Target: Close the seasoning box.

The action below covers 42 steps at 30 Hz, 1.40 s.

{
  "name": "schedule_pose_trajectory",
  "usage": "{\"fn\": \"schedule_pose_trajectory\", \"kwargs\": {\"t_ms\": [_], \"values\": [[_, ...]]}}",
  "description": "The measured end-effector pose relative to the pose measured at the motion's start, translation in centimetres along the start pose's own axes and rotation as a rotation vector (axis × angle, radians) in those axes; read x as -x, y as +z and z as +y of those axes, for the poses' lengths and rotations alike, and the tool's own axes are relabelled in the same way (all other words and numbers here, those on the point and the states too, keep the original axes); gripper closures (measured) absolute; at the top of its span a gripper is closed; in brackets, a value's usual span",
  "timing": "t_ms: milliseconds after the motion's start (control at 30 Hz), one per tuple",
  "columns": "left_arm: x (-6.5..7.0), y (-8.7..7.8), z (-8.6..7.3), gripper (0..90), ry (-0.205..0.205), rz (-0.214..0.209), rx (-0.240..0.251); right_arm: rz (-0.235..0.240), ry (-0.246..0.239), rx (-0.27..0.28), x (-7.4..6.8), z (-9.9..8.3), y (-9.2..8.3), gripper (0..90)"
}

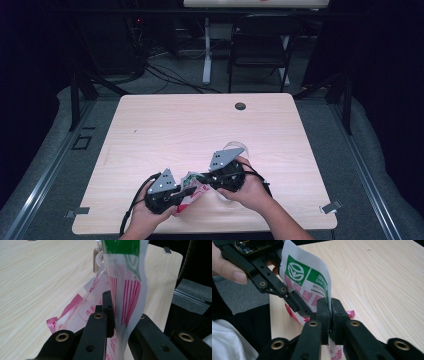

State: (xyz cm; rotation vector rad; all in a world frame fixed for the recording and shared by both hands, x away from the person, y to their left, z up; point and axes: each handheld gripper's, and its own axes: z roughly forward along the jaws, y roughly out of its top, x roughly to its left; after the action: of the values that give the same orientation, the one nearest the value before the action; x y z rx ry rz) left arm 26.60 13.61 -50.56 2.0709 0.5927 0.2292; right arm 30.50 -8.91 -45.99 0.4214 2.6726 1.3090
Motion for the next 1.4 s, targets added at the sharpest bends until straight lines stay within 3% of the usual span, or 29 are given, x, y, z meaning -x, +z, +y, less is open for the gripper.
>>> {"fn": "schedule_pose_trajectory", "kwargs": {"t_ms": [133,300,433,533,733,933,1033,1067,1200,1400], "values": [[0.0,-0.1,0.0,86.5,-0.004,0.008,0.006,-0.008,-0.006,-0.009,-0.1,0.1,0.0,90.0],[0.1,-0.5,-0.3,76.3,-0.015,0.039,0.03,-0.019,-0.018,-0.013,-0.3,0.4,0.1,90.0],[0.1,-1.1,-1.1,62.6,-0.047,0.115,0.058,-0.025,-0.015,-0.008,-0.5,0.7,0.2,90.0],[0.2,-1.0,-1.7,54.0,-0.059,0.164,0.039,-0.03,-0.017,0.007,-0.9,1.1,0.2,90.0],[0.3,-0.9,-2.5,44.2,-0.085,0.245,0.041,-0.044,-0.019,0.015,-1.5,1.4,0.3,90.0],[0.2,-0.4,-3.4,44.9,-0.13,0.242,0.049,-0.05,-0.025,0.02,-1.8,1.9,0.5,90.0],[0.2,0.0,-3.8,36.9,-0.14,0.265,0.026,-0.048,-0.026,0.022,-1.8,2.0,0.6,90.0],[0.1,0.5,-4.1,32.2,-0.16,0.264,0.016,-0.048,-0.025,0.023,-1.9,2.0,0.6,90.0],[0.1,1.4,-4.6,31.4,-0.182,0.268,-0.007,-0.049,-0.028,0.023,-1.9,1.9,0.5,90.0],[0.0,2.2,-5.1,26.4,-0.183,0.284,-0.025,-0.04,-0.016,0.036,-1.8,1.5,0.4,90.0]]}}
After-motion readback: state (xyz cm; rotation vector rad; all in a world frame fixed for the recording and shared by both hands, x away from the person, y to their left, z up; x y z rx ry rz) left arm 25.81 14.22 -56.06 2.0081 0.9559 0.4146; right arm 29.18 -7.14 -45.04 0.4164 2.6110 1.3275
